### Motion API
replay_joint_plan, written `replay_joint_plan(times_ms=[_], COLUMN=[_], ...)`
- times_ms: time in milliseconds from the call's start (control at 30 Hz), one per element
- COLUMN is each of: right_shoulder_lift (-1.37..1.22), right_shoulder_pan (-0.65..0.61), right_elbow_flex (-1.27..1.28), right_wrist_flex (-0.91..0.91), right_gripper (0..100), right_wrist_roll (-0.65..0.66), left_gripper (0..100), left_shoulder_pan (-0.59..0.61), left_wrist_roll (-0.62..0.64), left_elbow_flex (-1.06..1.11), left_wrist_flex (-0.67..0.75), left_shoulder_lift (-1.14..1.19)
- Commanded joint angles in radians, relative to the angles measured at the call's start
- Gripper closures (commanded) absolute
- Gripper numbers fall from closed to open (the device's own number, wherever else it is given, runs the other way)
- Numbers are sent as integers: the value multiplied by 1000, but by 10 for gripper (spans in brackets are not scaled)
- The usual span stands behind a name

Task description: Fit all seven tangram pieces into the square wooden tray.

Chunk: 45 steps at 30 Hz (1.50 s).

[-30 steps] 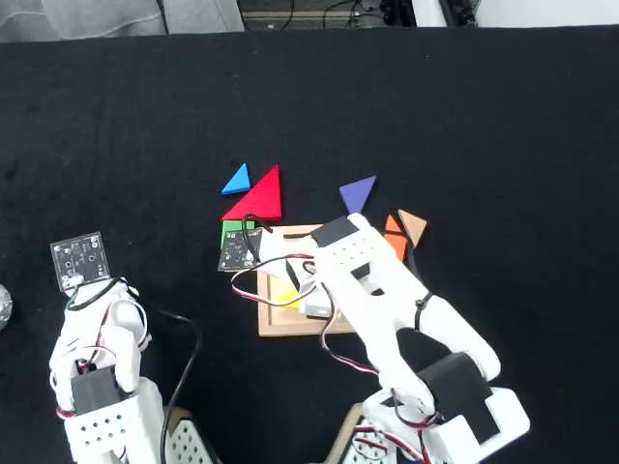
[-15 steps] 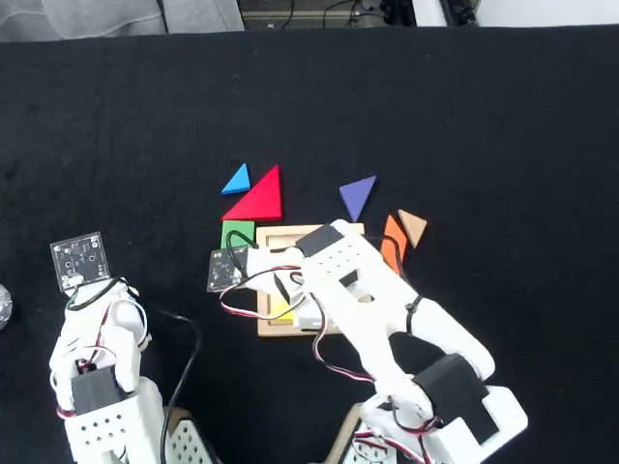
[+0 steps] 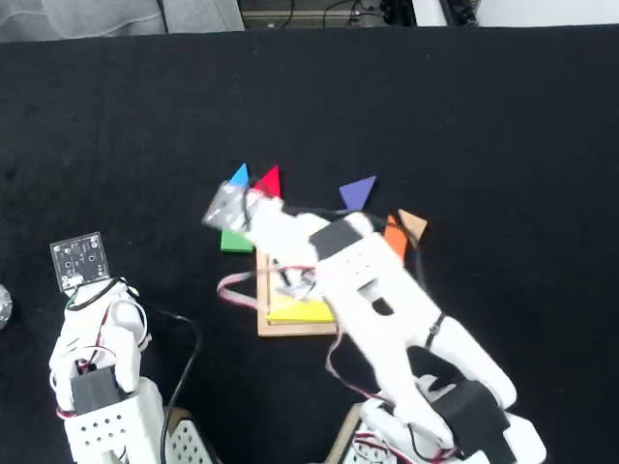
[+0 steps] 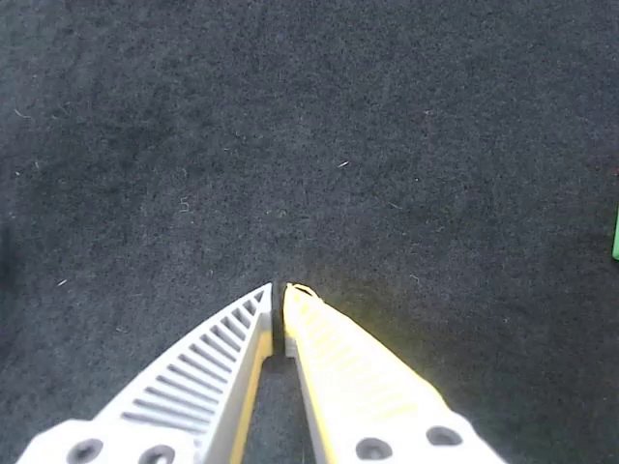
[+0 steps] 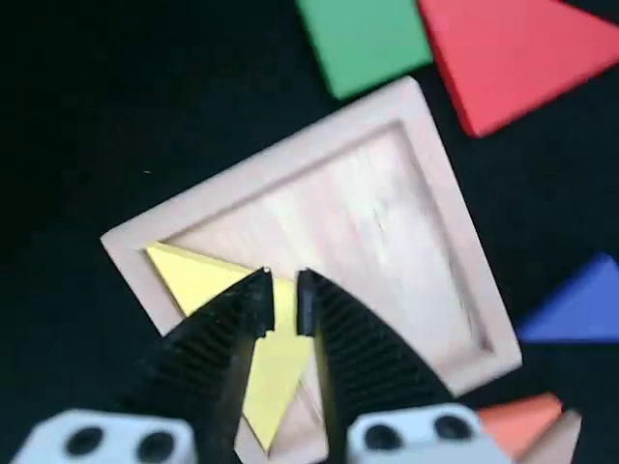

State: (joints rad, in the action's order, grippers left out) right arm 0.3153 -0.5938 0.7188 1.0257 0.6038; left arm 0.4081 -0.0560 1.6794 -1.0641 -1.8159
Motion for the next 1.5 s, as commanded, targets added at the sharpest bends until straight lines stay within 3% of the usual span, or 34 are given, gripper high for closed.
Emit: replay_joint_plan(times_ms=[0, 333, 733, 833, 1067, 1133, 1233, 1367, 1467], right_shoulder_lift=[-56, -257, 10, 127, 255, 255, 257, 263, 255], right_shoulder_pan=[-60, -21, 61, 98, 331, 373, 428, 486, 512], right_elbow_flex=[-10, -90, -51, 25, 246, 259, 257, 252, 272], right_wrist_flex=[-26, -12, 31, -84, -494, -520, -529, -545, -603], right_gripper=[984, 987, 987, 987, 987, 986, 986, 984, 984], right_wrist_roll=[0, 6, -5, -87, -333, -373, -446, -540, -543], left_gripper=[967, 967, 967, 967, 967, 955, 866, 831, 830], left_shoulder_pan=[10, 10, 10, 10, -31, -76, -90, -125, -283], left_wrist_roll=[-9, -9, -9, -9, -9, -72, -288, -210, -252], left_elbow_flex=[21, 21, 21, 21, 18, 18, 15, -120, -259], left_wrist_flex=[15, 15, 15, 25, 60, 35, 72, 104, -17], left_shoulder_lift=[0, 0, 0, -2, -3, -3, -3, 6, 32])
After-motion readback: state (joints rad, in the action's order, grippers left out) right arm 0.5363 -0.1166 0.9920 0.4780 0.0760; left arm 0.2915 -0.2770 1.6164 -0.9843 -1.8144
